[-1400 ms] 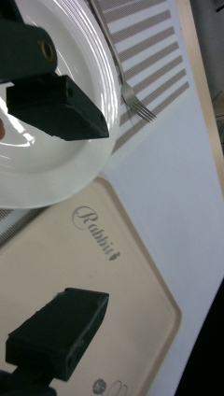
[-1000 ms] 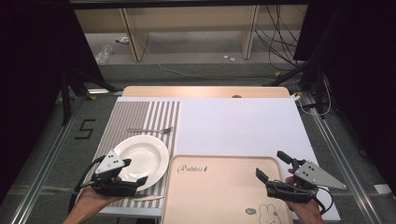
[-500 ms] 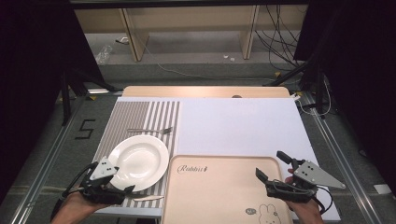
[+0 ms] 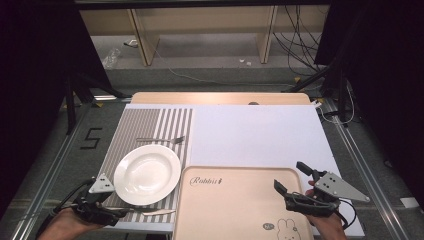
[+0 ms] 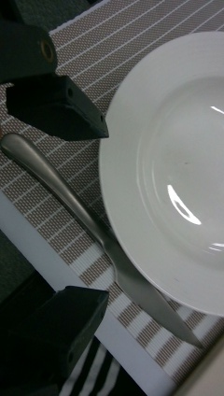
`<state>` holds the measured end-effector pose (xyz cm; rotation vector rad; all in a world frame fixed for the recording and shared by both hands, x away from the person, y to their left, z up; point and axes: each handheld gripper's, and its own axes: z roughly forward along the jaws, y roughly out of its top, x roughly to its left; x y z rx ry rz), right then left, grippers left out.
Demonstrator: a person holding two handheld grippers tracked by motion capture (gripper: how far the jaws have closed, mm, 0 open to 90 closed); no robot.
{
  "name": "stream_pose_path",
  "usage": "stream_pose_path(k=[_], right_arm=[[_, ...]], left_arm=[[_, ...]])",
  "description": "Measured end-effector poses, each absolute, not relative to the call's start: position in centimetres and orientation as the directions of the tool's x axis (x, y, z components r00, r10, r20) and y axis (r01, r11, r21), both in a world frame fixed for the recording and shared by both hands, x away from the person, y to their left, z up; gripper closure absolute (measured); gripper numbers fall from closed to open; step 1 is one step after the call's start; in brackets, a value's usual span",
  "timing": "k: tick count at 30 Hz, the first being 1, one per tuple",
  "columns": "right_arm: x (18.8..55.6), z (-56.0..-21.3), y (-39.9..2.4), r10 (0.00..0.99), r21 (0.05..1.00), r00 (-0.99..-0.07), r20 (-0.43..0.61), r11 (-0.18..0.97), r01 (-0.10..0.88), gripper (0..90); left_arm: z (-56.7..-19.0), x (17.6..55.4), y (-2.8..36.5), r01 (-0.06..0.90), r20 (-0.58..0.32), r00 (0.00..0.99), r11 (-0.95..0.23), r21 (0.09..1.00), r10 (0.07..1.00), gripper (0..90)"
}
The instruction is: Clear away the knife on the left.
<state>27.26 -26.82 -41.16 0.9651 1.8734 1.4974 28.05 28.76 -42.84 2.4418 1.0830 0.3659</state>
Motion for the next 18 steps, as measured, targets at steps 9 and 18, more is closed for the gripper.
stream_pose_path(k=[9,18], right_arm=[[27.3,-41.2,-26.8,0.809,0.973,-0.588,0.017,0.122,0.196,10.5],[27.3,-41.2,-26.9,0.807,0.973,-0.59,0.015,0.124,0.194,11.0]], left_arm=[[-44.1,29.0,29.2,0.668,0.033,0.662,-0.609,0.428,0.749,18.0],[-45.4,29.9,28.9,0.679,-0.001,0.682,-0.633,0.371,0.731,23.1]])
